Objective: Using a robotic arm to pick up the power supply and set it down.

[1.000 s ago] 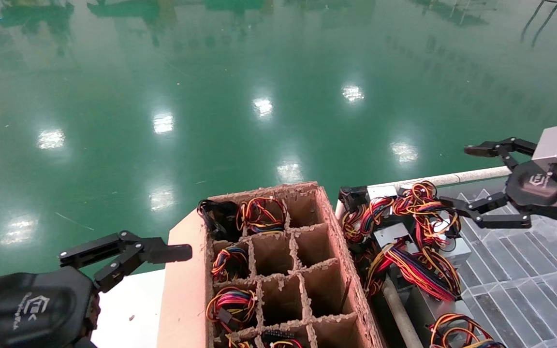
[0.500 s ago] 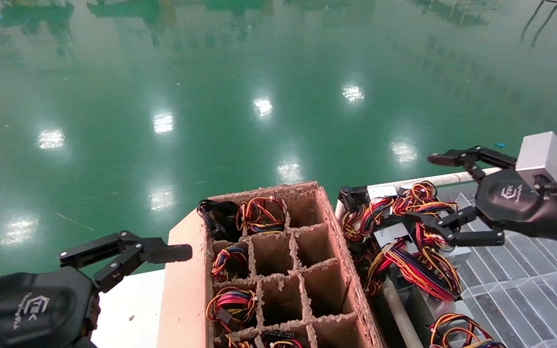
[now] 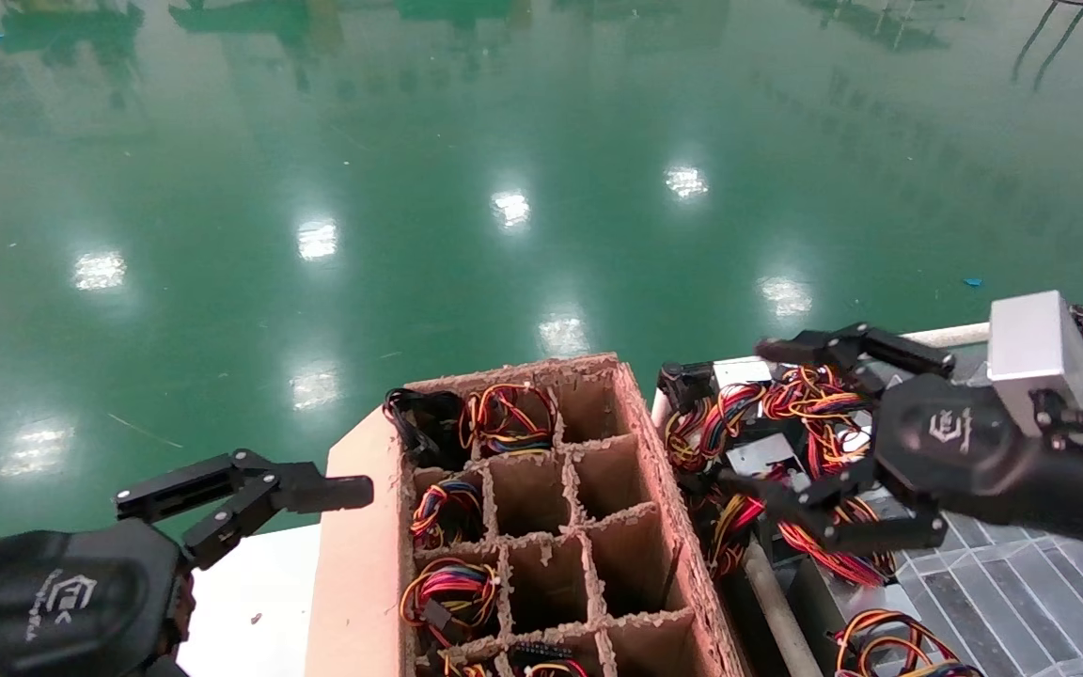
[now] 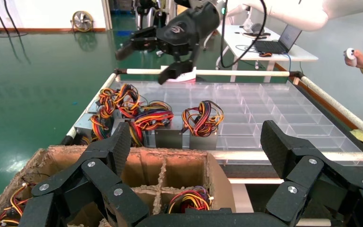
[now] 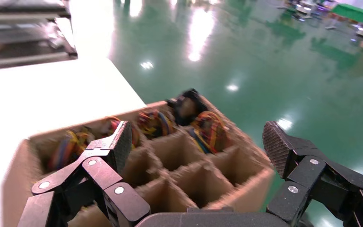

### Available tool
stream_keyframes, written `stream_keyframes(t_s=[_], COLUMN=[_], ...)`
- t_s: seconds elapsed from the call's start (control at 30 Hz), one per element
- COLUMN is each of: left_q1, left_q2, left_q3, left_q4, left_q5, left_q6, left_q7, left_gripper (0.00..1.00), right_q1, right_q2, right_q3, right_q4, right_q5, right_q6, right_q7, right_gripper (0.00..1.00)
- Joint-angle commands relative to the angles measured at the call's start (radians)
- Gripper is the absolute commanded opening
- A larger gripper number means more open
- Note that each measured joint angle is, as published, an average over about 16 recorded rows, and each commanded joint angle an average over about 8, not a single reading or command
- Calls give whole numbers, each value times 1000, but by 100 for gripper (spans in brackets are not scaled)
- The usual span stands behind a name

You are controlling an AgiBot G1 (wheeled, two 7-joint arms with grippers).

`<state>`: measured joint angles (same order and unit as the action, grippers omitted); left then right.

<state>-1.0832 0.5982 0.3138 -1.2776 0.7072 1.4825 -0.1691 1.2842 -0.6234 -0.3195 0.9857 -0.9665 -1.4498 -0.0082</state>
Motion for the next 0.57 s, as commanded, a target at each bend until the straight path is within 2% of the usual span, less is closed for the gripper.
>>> stream_keyframes(t_s=[0.03, 0.57], left_q1=[0, 0], left_q2=[0, 0], left_q3=[0, 1], left_q4=[0, 0], left_q5=[0, 0], left_q6=[0, 0], left_q7=[0, 0], left_gripper=[100, 100], right_q1=[-18, -153], right_q2=[1, 9], right_q3=[4, 29], right_q4=[26, 217], right_q5=[21, 172], right_q6=[-4, -33], right_q7=[17, 143], right_gripper=[100, 100])
